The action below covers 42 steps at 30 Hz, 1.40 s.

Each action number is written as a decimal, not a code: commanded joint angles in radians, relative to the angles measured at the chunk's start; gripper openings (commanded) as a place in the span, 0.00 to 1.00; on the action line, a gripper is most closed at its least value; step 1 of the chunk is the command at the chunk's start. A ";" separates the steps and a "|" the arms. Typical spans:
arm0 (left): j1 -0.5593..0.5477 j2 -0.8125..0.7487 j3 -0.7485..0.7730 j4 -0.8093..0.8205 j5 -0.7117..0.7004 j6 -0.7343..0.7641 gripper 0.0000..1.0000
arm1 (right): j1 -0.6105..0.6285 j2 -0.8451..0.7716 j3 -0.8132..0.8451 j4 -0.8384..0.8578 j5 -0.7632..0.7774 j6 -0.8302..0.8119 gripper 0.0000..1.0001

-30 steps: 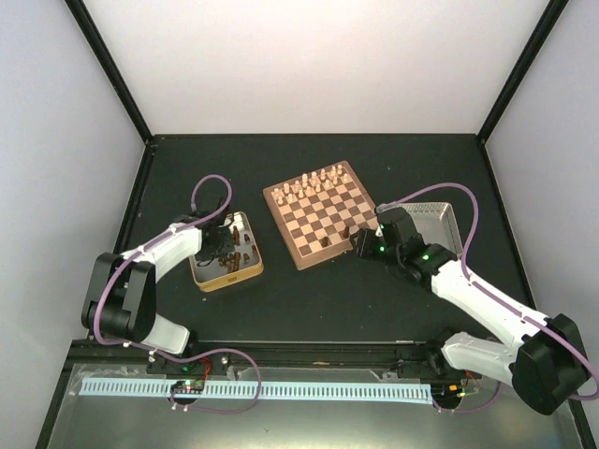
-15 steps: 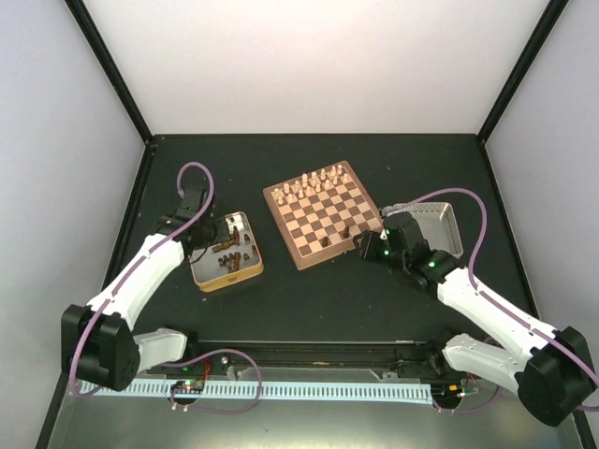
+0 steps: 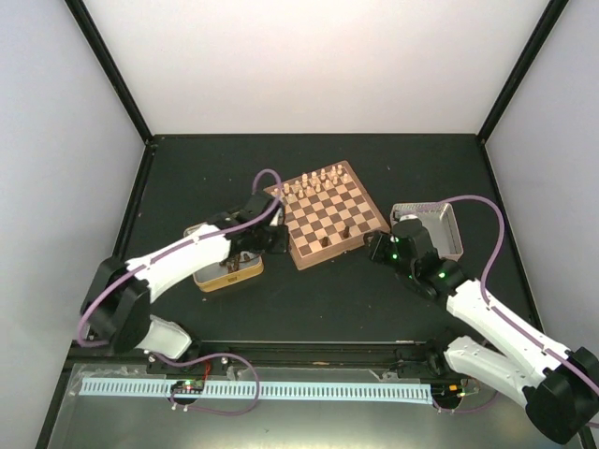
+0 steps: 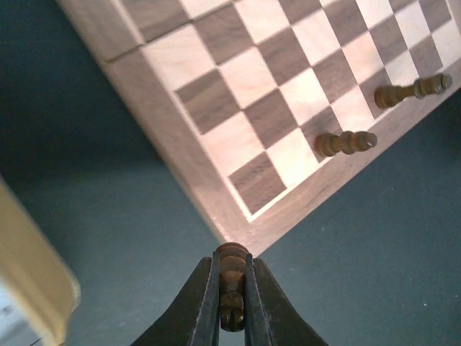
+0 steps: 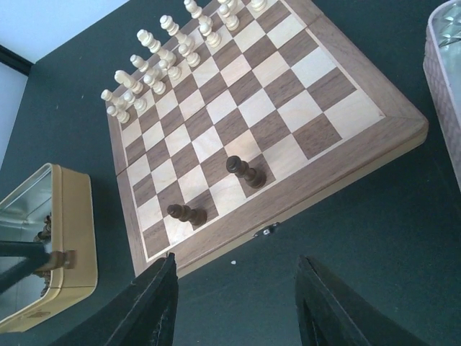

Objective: Set up the chess pieces on the board
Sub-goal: Place the chess piece on the chessboard.

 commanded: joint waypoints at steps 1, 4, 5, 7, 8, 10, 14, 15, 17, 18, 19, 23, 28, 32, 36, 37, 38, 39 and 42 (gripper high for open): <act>-0.093 0.119 0.122 0.012 -0.095 -0.018 0.08 | -0.003 -0.027 -0.021 -0.011 0.048 0.014 0.45; -0.158 0.198 0.206 -0.019 -0.186 0.000 0.08 | -0.002 -0.038 -0.026 -0.013 0.055 0.013 0.45; -0.173 0.225 0.234 -0.034 -0.200 0.005 0.08 | -0.003 -0.040 -0.026 -0.015 0.056 0.012 0.46; -0.202 0.277 0.283 -0.061 -0.224 0.011 0.08 | -0.003 -0.040 -0.025 -0.019 0.063 0.011 0.46; -0.215 0.303 0.308 -0.076 -0.236 0.014 0.08 | -0.003 -0.040 -0.025 -0.020 0.064 0.011 0.46; -0.235 0.353 0.350 -0.104 -0.254 0.017 0.08 | -0.003 -0.039 -0.025 -0.021 0.063 0.011 0.46; -0.260 0.431 0.410 -0.145 -0.275 0.013 0.08 | -0.004 -0.036 -0.025 -0.019 0.060 0.013 0.46; -0.263 0.443 0.418 -0.147 -0.277 0.013 0.08 | -0.003 -0.035 -0.025 -0.019 0.058 0.014 0.46; -0.264 0.462 0.432 -0.155 -0.286 0.012 0.08 | -0.004 -0.034 -0.025 -0.018 0.058 0.012 0.46; -0.264 0.468 0.434 -0.155 -0.294 0.010 0.08 | -0.004 -0.033 -0.025 -0.018 0.058 0.011 0.46; -0.265 0.473 0.436 -0.157 -0.302 0.010 0.08 | -0.003 -0.033 -0.025 -0.018 0.058 0.011 0.46; -0.263 0.497 0.448 -0.162 -0.314 0.014 0.08 | -0.004 -0.031 -0.025 -0.018 0.060 0.009 0.46; -0.262 0.529 0.474 -0.162 -0.353 0.021 0.07 | -0.004 -0.025 -0.023 -0.018 0.059 0.007 0.46; -0.260 0.547 0.481 -0.161 -0.355 0.026 0.07 | -0.003 -0.028 -0.019 -0.026 0.062 0.003 0.46; -0.259 0.560 0.480 -0.163 -0.350 0.027 0.08 | -0.004 -0.034 -0.018 -0.030 0.069 0.002 0.46; -0.259 0.562 0.480 -0.163 -0.345 0.026 0.08 | -0.003 -0.034 -0.018 -0.031 0.068 0.004 0.46; -0.258 0.562 0.482 -0.162 -0.338 0.027 0.09 | -0.003 -0.035 -0.018 -0.030 0.068 0.004 0.46; -0.258 0.562 0.482 -0.162 -0.331 0.027 0.10 | -0.004 -0.034 -0.018 -0.030 0.067 0.004 0.46; -0.257 0.564 0.480 -0.158 -0.326 0.026 0.13 | -0.003 -0.030 -0.018 -0.029 0.065 0.005 0.46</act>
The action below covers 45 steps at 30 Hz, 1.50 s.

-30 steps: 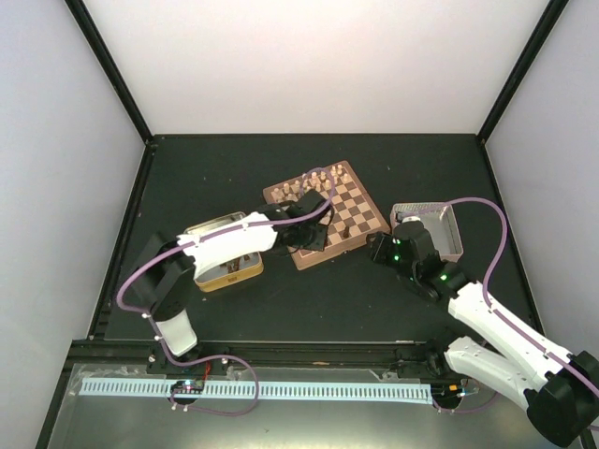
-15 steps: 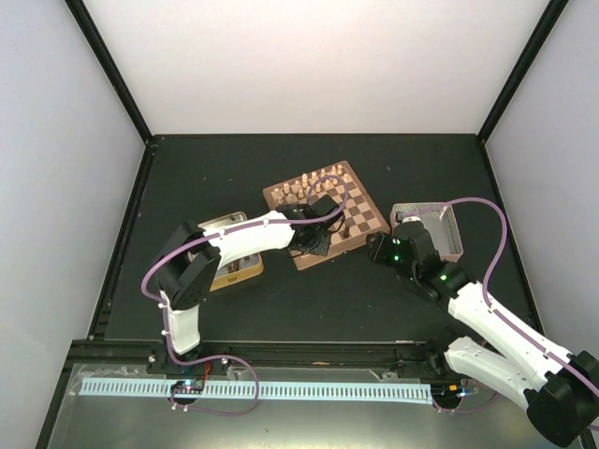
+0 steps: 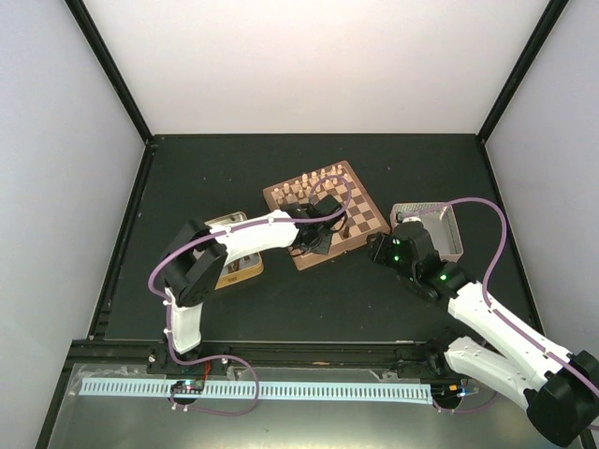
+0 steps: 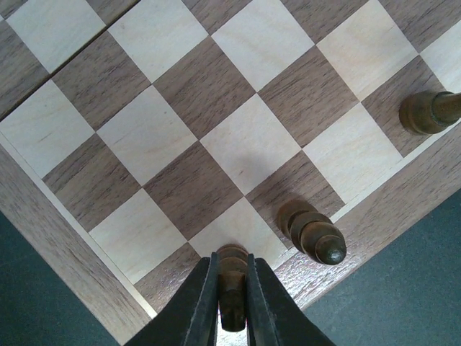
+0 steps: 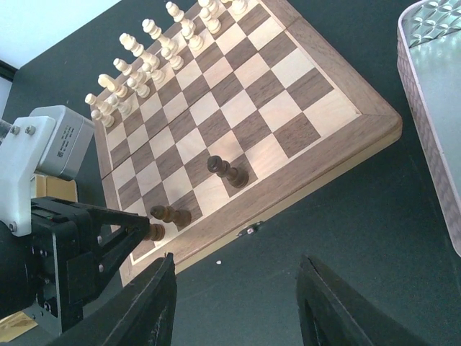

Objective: Set up the chess pieces on the board
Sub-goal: Place the chess piece on the chessboard, then pick up the chess piece from the storage box.

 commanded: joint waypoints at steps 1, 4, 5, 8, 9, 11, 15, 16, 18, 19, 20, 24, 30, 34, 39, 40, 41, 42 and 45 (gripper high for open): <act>0.003 0.023 0.033 -0.015 0.006 0.008 0.14 | -0.005 -0.004 0.000 -0.004 0.024 -0.005 0.46; 0.005 0.023 0.034 -0.017 0.017 0.008 0.16 | -0.004 -0.004 0.003 -0.005 0.022 -0.004 0.46; 0.006 0.020 0.031 -0.014 0.019 0.008 0.17 | -0.003 -0.005 0.003 -0.006 0.023 -0.004 0.46; 0.007 0.014 0.029 0.002 0.033 0.012 0.16 | -0.003 -0.007 0.003 -0.009 0.024 -0.004 0.46; 0.008 0.013 0.028 0.007 0.039 0.013 0.15 | -0.003 -0.007 0.002 -0.010 0.023 -0.004 0.46; 0.010 0.017 0.032 0.011 0.043 0.014 0.14 | -0.004 -0.008 0.003 -0.012 0.022 -0.004 0.46; 0.015 0.020 0.033 0.013 0.047 0.014 0.14 | -0.002 -0.011 0.001 -0.017 0.023 -0.004 0.46; 0.014 0.021 0.035 0.012 0.047 0.014 0.15 | -0.004 -0.012 0.001 -0.017 0.023 -0.004 0.46; 0.018 0.020 0.033 0.009 0.046 0.013 0.19 | -0.003 -0.012 0.001 -0.017 0.023 -0.004 0.46; 0.019 0.018 0.032 0.008 0.047 0.012 0.21 | -0.004 -0.011 0.001 -0.017 0.024 -0.004 0.46; 0.020 0.016 0.033 0.004 0.047 0.012 0.23 | -0.003 -0.011 0.001 -0.016 0.021 -0.004 0.46; 0.032 -0.002 0.038 -0.019 0.055 -0.012 0.33 | -0.004 -0.011 0.003 -0.015 0.020 -0.004 0.46; 0.050 -0.088 0.032 -0.032 0.075 -0.007 0.37 | -0.003 -0.011 0.003 -0.015 0.019 -0.004 0.46; 0.078 -0.185 -0.010 -0.039 0.059 -0.007 0.39 | -0.004 -0.011 0.004 -0.015 0.020 -0.003 0.46; 0.151 -0.336 -0.120 -0.043 -0.011 -0.012 0.42 | -0.004 -0.006 0.003 -0.004 0.016 -0.003 0.46; 0.173 -0.369 -0.154 -0.036 -0.020 -0.017 0.43 | -0.003 -0.003 0.003 -0.002 0.013 -0.002 0.46; 0.209 -0.413 -0.206 -0.025 -0.022 -0.024 0.45 | -0.004 0.003 0.004 0.001 0.011 -0.002 0.46; 0.241 -0.444 -0.246 -0.014 -0.019 -0.030 0.46 | -0.004 0.007 0.005 0.002 0.007 -0.003 0.46; 0.337 -0.523 -0.360 0.020 0.013 -0.039 0.48 | -0.003 0.023 0.010 0.005 0.002 -0.002 0.46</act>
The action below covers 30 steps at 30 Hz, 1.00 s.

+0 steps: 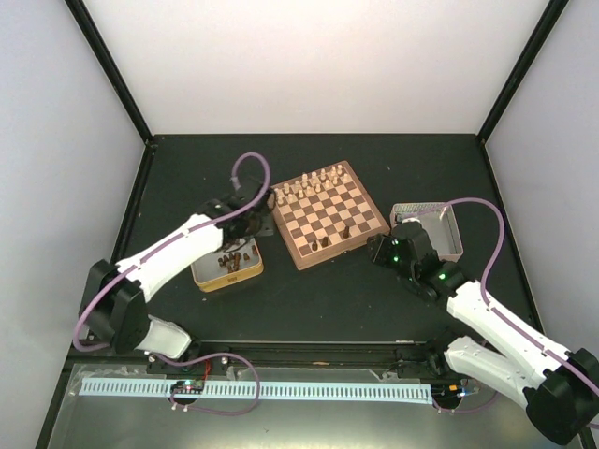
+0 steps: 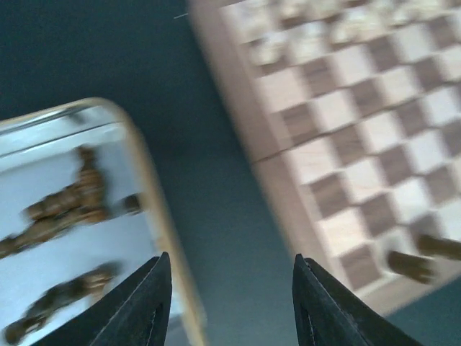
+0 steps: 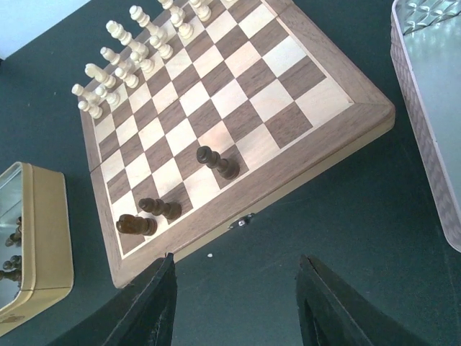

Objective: Set up the chess pieces on the board
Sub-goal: Pick up the chess piece from the storage box.

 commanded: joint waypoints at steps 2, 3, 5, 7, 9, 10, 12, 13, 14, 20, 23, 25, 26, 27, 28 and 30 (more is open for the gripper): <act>0.153 -0.109 -0.179 0.041 0.008 -0.022 0.48 | -0.004 0.023 0.011 0.028 0.000 -0.001 0.46; 0.178 -0.120 -0.208 0.052 0.016 -0.022 0.48 | -0.004 0.026 0.011 0.030 -0.001 -0.001 0.46; 0.228 -0.129 -0.252 0.076 0.046 -0.018 0.48 | -0.003 0.030 0.013 0.033 -0.001 0.000 0.46; 0.274 -0.123 -0.285 0.103 0.079 -0.013 0.46 | -0.003 0.035 0.014 0.035 -0.004 0.000 0.46; 0.310 -0.104 -0.306 0.114 0.079 -0.020 0.42 | -0.004 0.042 0.016 0.036 -0.006 -0.001 0.46; 0.327 -0.092 -0.311 0.115 0.081 -0.024 0.41 | -0.004 0.043 0.017 0.035 -0.007 -0.002 0.46; 0.360 -0.068 -0.328 0.131 0.080 -0.034 0.39 | -0.004 0.045 0.019 0.033 -0.007 -0.005 0.46; 0.376 -0.060 -0.338 0.150 0.088 -0.038 0.40 | -0.003 0.047 0.020 0.033 -0.005 -0.005 0.46; 0.393 -0.056 -0.348 0.164 0.099 -0.038 0.40 | -0.004 0.047 0.021 0.033 -0.004 -0.008 0.46; 0.470 -0.019 -0.386 0.254 0.171 -0.060 0.42 | -0.004 0.053 0.028 0.029 -0.003 -0.017 0.46; 0.489 0.006 -0.395 0.293 0.214 -0.086 0.42 | -0.004 0.058 0.031 0.032 -0.007 -0.018 0.46; 0.496 0.021 -0.398 0.310 0.228 -0.108 0.43 | -0.003 0.063 0.032 0.033 -0.008 -0.018 0.46; 0.497 0.026 -0.402 0.317 0.225 -0.118 0.44 | -0.003 0.064 0.033 0.033 -0.009 -0.020 0.46; 0.499 0.030 -0.407 0.328 0.222 -0.131 0.44 | -0.003 0.065 0.033 0.033 -0.009 -0.020 0.46; 0.503 0.034 -0.412 0.338 0.221 -0.140 0.45 | -0.003 0.065 0.033 0.033 -0.009 -0.020 0.46; 0.511 0.047 -0.417 0.359 0.221 -0.146 0.45 | -0.004 0.063 0.034 0.031 -0.009 -0.023 0.46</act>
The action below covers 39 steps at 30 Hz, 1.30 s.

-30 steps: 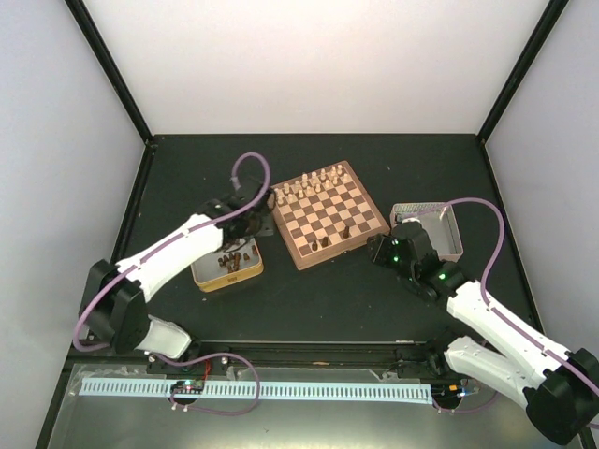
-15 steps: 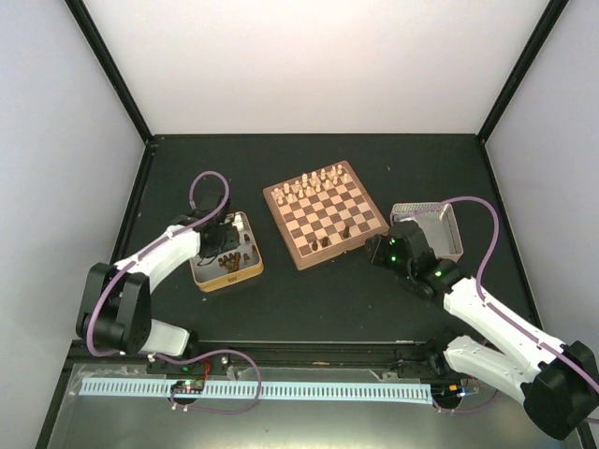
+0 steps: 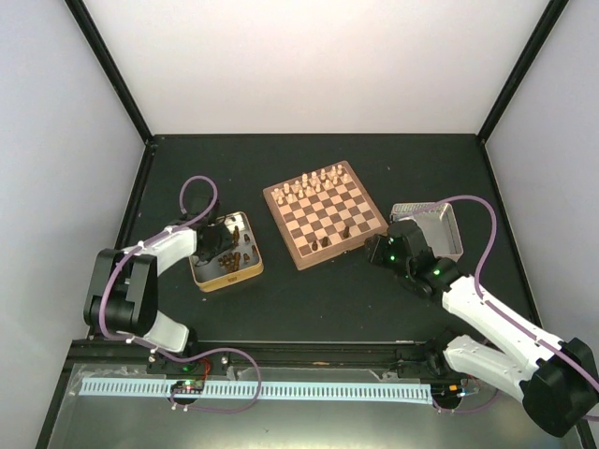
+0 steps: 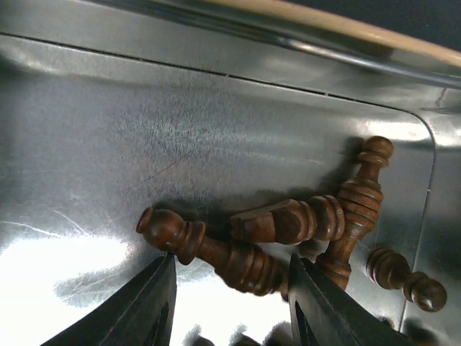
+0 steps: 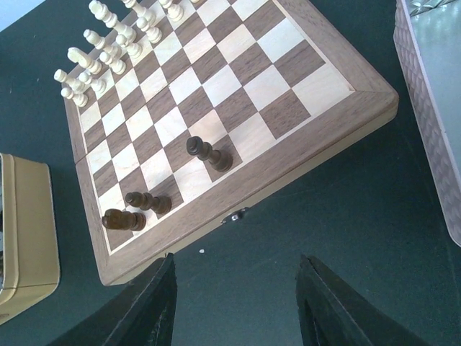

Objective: Set up the chess pieces on the board
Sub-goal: Pick up the chess piece from the storage box.

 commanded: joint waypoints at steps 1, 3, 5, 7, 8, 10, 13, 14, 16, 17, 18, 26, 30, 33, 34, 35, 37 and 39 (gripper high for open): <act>0.022 0.030 -0.008 0.083 0.022 -0.048 0.44 | -0.004 0.001 0.029 0.019 0.001 -0.021 0.46; 0.029 0.044 0.001 0.091 0.014 -0.037 0.42 | -0.004 0.000 0.027 0.017 0.003 -0.022 0.46; 0.032 0.062 0.017 0.090 0.003 -0.020 0.40 | -0.004 -0.001 0.027 0.016 0.004 -0.023 0.46; 0.033 0.079 0.034 0.082 -0.007 -0.009 0.36 | -0.004 -0.001 0.027 0.014 0.002 -0.022 0.46; 0.033 0.086 0.039 0.077 -0.008 -0.005 0.34 | -0.004 -0.002 0.027 0.014 0.003 -0.022 0.46; 0.034 0.090 0.037 0.069 -0.007 -0.002 0.31 | -0.004 -0.002 0.026 0.013 0.004 -0.021 0.46; 0.034 0.082 0.024 0.060 0.006 0.001 0.28 | -0.003 -0.003 0.023 0.014 0.006 -0.019 0.46; 0.033 0.076 0.021 0.054 0.013 0.005 0.28 | -0.004 -0.002 0.023 0.014 0.005 -0.018 0.46; 0.033 0.065 0.020 0.030 0.018 0.012 0.28 | -0.003 -0.002 0.021 0.014 0.003 -0.017 0.46; 0.033 0.061 0.019 0.016 0.018 0.018 0.29 | -0.003 -0.003 0.021 0.014 0.003 -0.017 0.46; 0.032 0.052 0.021 0.001 0.018 0.027 0.30 | -0.004 -0.003 0.021 0.014 0.002 -0.016 0.46; 0.031 0.050 0.036 -0.078 0.039 0.088 0.30 | -0.003 -0.003 0.013 0.024 -0.008 -0.008 0.46; 0.031 0.080 0.052 -0.076 0.053 0.106 0.24 | -0.005 -0.002 0.013 0.026 -0.014 -0.007 0.46; 0.031 0.090 0.061 -0.074 0.050 0.110 0.13 | -0.003 -0.004 0.013 0.025 -0.013 -0.009 0.46; 0.030 0.086 0.061 -0.069 0.041 0.108 0.11 | -0.003 -0.006 0.013 0.024 -0.013 -0.008 0.46; 0.030 0.079 0.059 -0.064 0.028 0.104 0.10 | -0.004 -0.007 0.013 0.025 -0.013 -0.008 0.46; 0.030 0.039 0.054 -0.052 0.006 0.099 0.09 | -0.003 -0.009 0.014 0.027 -0.016 -0.010 0.46; 0.031 -0.024 0.042 -0.036 -0.012 0.095 0.08 | -0.004 -0.008 0.016 0.032 -0.027 -0.018 0.46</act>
